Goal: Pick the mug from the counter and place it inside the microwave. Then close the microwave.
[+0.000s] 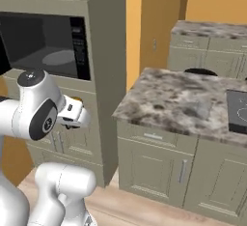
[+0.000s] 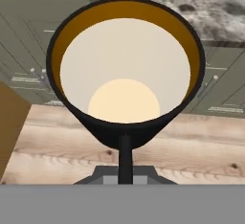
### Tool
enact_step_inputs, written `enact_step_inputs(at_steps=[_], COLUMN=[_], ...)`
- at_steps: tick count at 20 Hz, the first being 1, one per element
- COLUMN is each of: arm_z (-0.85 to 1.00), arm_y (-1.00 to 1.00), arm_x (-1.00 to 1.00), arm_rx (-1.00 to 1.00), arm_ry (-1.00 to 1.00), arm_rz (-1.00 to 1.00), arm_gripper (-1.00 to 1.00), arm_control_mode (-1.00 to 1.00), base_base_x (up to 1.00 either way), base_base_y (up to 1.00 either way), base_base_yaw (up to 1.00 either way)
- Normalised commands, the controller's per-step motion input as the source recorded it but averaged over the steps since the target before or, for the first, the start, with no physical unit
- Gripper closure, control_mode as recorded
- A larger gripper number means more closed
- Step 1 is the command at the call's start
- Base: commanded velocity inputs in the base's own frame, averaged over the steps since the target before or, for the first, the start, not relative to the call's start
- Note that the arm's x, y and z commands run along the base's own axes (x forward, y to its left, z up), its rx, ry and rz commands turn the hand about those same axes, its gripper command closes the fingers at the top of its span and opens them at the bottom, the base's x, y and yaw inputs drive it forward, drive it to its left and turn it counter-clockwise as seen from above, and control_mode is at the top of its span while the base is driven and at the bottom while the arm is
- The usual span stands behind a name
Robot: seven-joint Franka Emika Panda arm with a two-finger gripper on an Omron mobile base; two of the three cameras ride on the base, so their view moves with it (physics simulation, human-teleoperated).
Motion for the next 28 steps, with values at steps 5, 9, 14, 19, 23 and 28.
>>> enact_step_inputs(at_steps=[5,9,14,19,23,28], arm_z=[0.00,0.00,0.00,0.00,0.00,0.00], arm_y=[0.00,0.00,0.00,0.00,0.00,0.00], arm_x=[0.00,0.00,0.00,0.00,0.00,0.00], arm_rx=[0.00,0.00,0.00,0.00,0.00,0.00], arm_ry=[0.00,0.00,0.00,0.00,0.00,0.00], arm_rz=[0.00,0.00,0.00,0.00,0.00,0.00], arm_gripper=[1.00,1.00,1.00,1.00,1.00,1.00], arm_control_mode=[1.00,1.00,1.00,1.00,1.00,1.00], base_base_x=[0.08,0.09,0.17,0.46,0.73,0.42], base_base_y=[0.89,0.68,0.48,0.28,0.13,0.28], base_base_yaw=[0.10,-0.03,-0.13,-0.15,-0.07,0.00])
